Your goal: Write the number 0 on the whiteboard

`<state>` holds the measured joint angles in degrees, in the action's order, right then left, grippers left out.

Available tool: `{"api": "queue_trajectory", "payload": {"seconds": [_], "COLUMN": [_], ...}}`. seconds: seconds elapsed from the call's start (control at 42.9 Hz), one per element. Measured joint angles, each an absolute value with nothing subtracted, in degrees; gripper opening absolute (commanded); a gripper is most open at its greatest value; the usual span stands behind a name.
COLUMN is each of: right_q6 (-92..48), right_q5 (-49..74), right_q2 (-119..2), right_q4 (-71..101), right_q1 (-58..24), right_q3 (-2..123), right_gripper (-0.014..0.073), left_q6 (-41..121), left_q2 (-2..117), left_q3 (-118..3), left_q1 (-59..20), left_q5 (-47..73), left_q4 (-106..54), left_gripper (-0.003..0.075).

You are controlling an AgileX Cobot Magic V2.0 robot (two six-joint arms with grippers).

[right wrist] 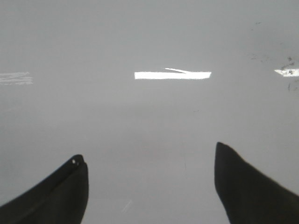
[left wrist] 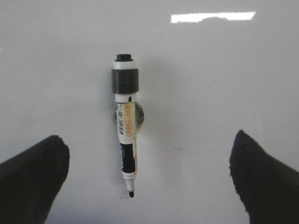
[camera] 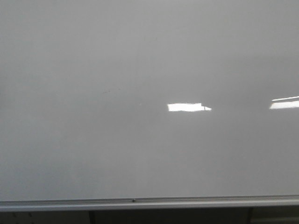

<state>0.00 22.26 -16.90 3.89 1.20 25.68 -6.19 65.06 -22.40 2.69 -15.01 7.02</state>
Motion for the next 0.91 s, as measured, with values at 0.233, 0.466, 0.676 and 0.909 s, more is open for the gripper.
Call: {"api": "queue_trajectory", "payload": {"seconds": [0.233, 0.466, 0.676, 0.909], "right_q6": [0.0, 0.0, 0.0, 0.0], "right_q5": [22.3, 22.3, 22.3, 22.3], "right_q2": [-16.9, -16.9, -16.9, -16.9], "right_q4": [3.9, 3.9, 3.9, 3.9], "right_q1": [1.2, 1.2, 1.2, 1.2], "right_q3": [25.7, 25.7, 25.7, 25.7], "right_gripper": [0.058, 0.058, 0.058, 0.058], "left_q6": [-6.1, -6.0, -5.9, -5.9], "left_q2": [79.8, 89.9, 93.9, 95.0], "left_q3": [-25.9, -31.8, -34.3, -34.4], "left_q1": [2.8, 2.9, 3.7, 3.7], "left_q5": [-19.4, -21.4, -21.8, -23.2], "left_q4": [7.0, 5.6, 4.2, 4.4], "left_gripper": [0.0627, 0.0627, 0.0627, 0.0592]}}
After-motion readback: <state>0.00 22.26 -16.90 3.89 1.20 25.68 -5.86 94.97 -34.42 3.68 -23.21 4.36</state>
